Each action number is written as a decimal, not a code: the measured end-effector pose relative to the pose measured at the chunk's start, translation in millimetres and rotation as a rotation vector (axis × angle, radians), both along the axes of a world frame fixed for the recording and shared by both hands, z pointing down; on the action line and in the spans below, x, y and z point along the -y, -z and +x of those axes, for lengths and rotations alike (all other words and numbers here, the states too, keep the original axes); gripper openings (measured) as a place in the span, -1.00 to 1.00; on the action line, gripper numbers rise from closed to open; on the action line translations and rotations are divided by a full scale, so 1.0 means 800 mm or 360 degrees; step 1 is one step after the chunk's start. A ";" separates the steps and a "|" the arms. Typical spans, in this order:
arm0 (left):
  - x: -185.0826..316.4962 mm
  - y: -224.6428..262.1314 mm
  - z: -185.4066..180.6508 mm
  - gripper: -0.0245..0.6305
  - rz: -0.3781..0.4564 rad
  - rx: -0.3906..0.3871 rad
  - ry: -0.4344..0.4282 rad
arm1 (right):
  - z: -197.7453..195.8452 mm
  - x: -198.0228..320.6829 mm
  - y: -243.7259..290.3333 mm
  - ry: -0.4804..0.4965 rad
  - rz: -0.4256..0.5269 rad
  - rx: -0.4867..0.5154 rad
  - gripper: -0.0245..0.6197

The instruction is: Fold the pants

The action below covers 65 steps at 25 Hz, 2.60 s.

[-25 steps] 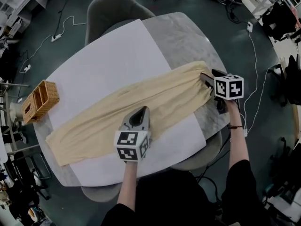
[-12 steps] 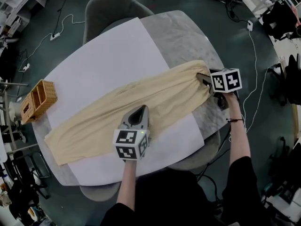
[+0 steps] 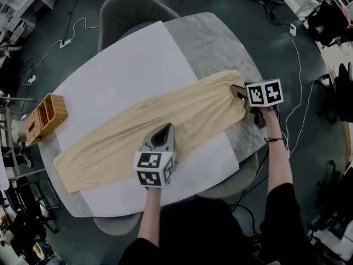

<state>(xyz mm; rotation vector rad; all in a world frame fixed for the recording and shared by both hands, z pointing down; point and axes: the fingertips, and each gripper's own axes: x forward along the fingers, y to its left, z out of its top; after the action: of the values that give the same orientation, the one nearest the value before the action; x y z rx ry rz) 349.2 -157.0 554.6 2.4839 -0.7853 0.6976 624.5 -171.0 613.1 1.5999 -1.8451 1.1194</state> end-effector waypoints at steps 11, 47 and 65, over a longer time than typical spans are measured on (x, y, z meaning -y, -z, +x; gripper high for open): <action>-0.001 0.014 -0.018 -0.90 0.0041 0.0012 0.0047 | -0.005 -0.009 0.010 -0.0152 0.0018 0.0193 -0.74; -0.047 0.117 -0.157 -0.90 0.0275 0.0056 0.0441 | -0.157 -0.038 0.217 -0.0041 0.0336 0.0554 -0.75; -0.056 0.125 -0.290 -0.90 0.0286 0.0031 0.0688 | -0.280 -0.017 0.265 0.0062 0.0464 0.0667 -0.75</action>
<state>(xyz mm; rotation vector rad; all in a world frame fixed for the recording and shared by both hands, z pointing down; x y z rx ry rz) 117.4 -112.3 454.3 2.3388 -1.3892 0.5117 400.1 -157.1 401.2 1.5568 -2.3939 1.2918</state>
